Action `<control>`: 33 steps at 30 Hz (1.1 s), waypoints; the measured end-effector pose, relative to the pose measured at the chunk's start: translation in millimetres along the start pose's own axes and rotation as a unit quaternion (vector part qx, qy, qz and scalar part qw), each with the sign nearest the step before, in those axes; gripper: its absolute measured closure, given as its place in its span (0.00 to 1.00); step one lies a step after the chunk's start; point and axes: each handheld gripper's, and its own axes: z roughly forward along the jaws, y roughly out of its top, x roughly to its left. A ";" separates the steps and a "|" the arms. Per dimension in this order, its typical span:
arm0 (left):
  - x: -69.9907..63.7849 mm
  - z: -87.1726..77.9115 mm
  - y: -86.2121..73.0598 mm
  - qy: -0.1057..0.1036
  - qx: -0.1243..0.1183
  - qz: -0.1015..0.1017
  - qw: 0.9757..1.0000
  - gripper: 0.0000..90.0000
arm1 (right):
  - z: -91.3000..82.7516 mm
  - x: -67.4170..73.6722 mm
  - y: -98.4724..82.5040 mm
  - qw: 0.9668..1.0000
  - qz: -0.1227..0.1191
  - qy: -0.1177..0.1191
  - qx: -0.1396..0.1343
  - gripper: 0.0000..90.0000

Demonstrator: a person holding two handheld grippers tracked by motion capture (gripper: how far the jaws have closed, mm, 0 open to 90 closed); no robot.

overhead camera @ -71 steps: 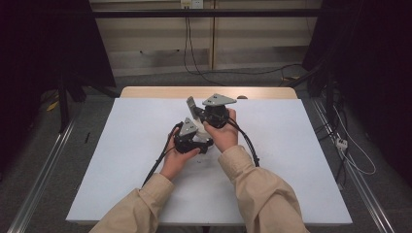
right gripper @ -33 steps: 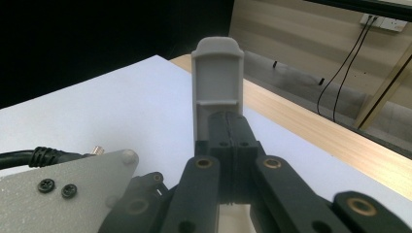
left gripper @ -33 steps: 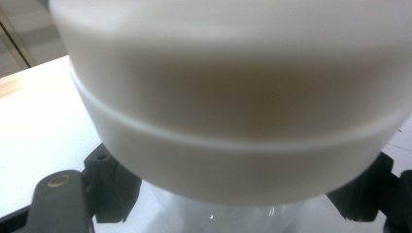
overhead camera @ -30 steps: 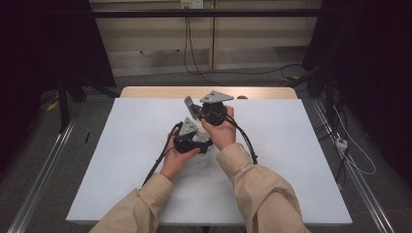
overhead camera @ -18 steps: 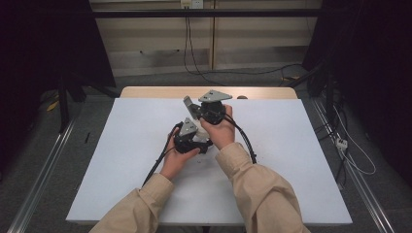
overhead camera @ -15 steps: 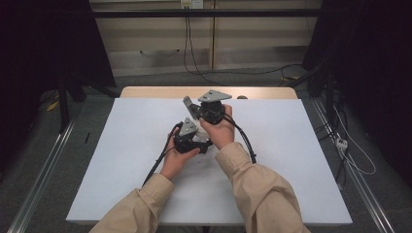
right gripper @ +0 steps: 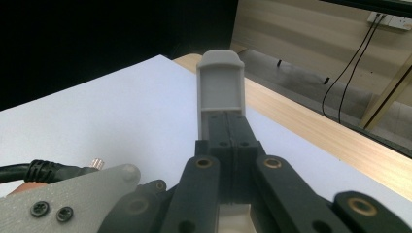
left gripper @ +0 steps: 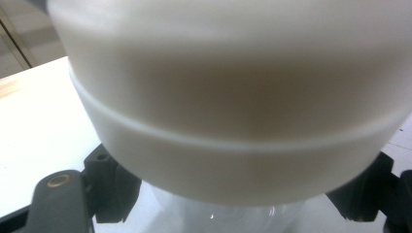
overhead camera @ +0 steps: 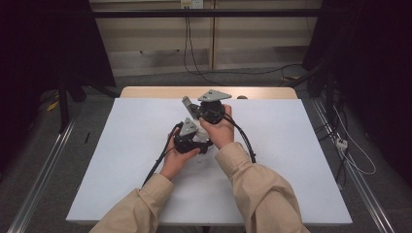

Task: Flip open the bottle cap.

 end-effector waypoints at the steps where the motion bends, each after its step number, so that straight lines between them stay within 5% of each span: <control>1: 0.0 0.0 0.0 0.000 0.000 0.000 1.000 0.21 | 0.1 0.0 0.0 1.000 0.000 0.000 0.000 1.00; 33: -1.1 0.2 -0.1 0.001 0.001 -0.002 1.000 0.21 | 6.8 0.2 -0.8 1.000 0.000 0.004 0.003 1.00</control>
